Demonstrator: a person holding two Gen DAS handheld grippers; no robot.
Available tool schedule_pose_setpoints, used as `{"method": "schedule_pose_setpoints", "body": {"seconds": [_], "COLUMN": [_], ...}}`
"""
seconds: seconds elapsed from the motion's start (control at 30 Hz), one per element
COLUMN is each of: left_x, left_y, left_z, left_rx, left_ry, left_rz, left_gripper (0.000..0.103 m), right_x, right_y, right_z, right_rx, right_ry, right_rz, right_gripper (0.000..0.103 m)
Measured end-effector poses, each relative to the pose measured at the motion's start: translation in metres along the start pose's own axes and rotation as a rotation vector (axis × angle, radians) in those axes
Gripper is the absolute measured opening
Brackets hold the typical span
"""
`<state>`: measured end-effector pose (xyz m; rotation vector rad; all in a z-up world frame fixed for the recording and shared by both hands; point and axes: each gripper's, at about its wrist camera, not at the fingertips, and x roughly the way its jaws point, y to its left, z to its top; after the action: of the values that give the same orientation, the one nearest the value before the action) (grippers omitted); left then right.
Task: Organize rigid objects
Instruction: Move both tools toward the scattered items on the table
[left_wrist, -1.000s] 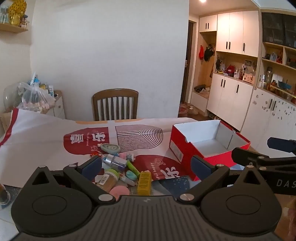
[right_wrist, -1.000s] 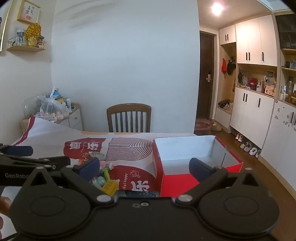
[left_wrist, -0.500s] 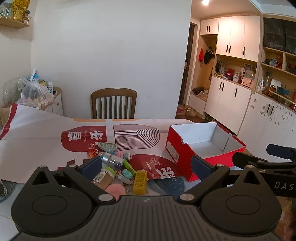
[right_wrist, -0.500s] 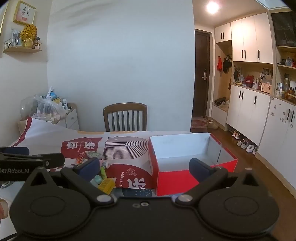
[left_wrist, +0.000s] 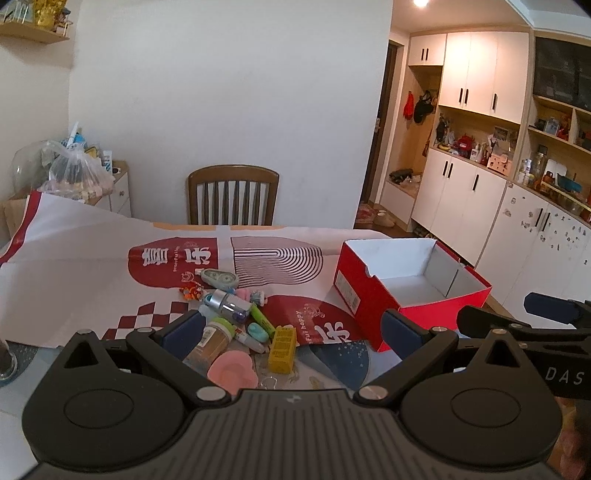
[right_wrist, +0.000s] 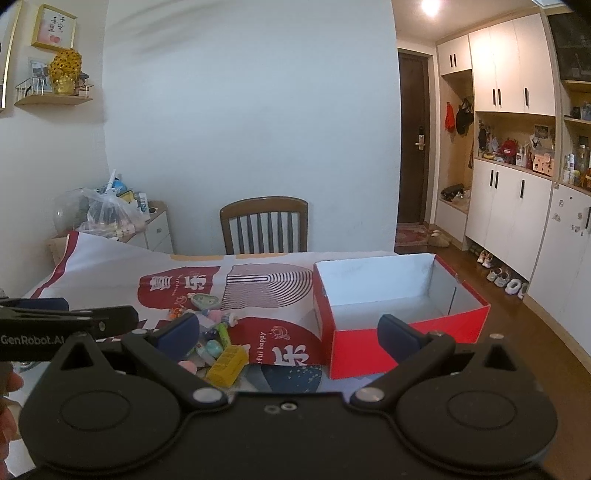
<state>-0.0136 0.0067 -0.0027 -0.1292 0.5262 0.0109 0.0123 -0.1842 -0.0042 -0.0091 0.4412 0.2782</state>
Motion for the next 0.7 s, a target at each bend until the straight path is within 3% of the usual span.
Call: {"method": "schedule_pose_setpoints", "body": {"seconds": [0.7], "left_x": [0.004], "left_y": [0.012], "left_z": [-0.013], "left_rx": [-0.017], "left_ry": [0.067], "left_rz": [0.068], "left_gripper": [0.103], "right_x": [0.014], "right_y": [0.005], "right_z": [-0.007], "right_rx": [0.003], "right_ry": [0.035], "right_rz": [0.074], "right_gripper": [0.103]}}
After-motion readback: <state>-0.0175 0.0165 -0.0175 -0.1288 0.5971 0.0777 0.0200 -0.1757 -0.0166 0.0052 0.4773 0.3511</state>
